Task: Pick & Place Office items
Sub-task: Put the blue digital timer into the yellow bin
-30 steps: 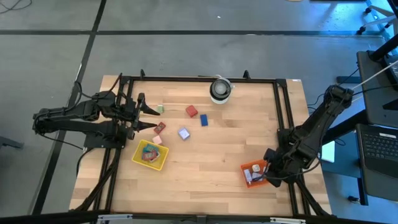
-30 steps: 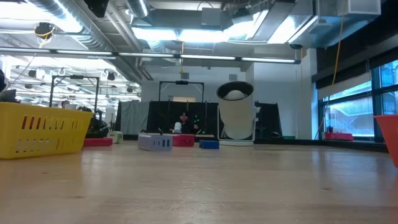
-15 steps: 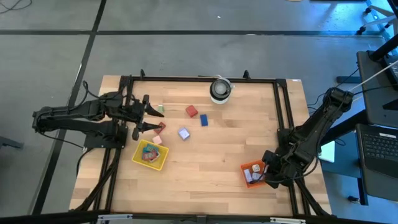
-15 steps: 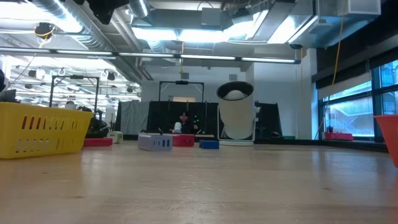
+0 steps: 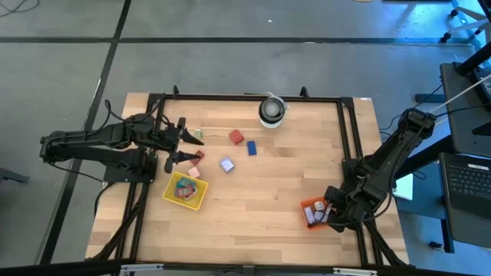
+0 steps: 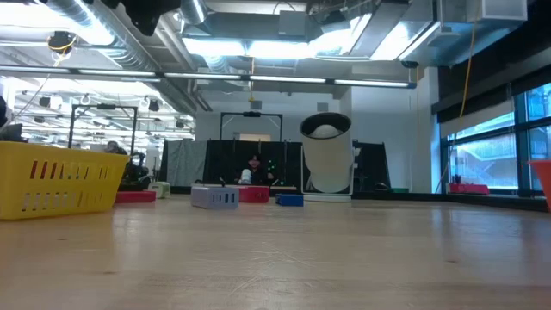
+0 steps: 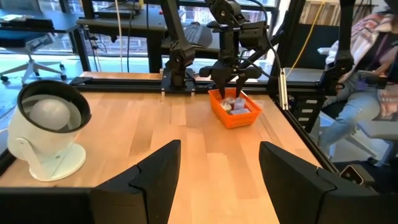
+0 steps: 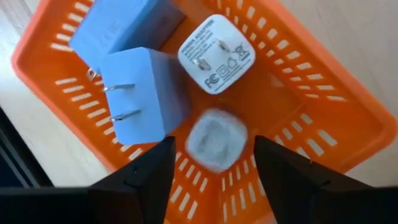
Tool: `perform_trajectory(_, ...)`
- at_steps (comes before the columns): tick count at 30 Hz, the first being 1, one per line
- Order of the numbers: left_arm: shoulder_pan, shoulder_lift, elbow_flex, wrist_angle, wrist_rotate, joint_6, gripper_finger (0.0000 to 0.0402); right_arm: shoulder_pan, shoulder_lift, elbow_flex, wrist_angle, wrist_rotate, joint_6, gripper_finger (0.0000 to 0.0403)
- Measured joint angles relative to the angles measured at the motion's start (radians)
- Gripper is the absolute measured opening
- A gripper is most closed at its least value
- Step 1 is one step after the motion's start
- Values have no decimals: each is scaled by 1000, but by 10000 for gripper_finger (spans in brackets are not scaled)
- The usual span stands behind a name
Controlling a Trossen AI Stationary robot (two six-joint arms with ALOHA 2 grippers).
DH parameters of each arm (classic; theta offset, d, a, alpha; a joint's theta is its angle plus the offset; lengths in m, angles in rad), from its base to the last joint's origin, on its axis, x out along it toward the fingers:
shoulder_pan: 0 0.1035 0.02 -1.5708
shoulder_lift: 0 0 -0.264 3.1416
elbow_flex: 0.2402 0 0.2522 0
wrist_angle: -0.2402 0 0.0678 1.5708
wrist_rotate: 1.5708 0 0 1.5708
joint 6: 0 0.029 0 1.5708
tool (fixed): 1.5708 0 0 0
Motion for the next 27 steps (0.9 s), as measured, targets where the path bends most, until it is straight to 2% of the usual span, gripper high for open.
perform_trajectory(5,0,0,0,0,15,0,213,-1,-4,0,-19,31,-12,237)
perform_trajectory(18,0,0,0,-1,49,0,213,-1,-119,0,-74,233,-20,228)
perform_trajectory(24,0,0,0,-2,49,0,213,-19,-156,0,-74,407,-70,229)
perform_trajectory(27,0,0,0,-1,41,-8,213,-50,-158,0,-74,548,-130,229)
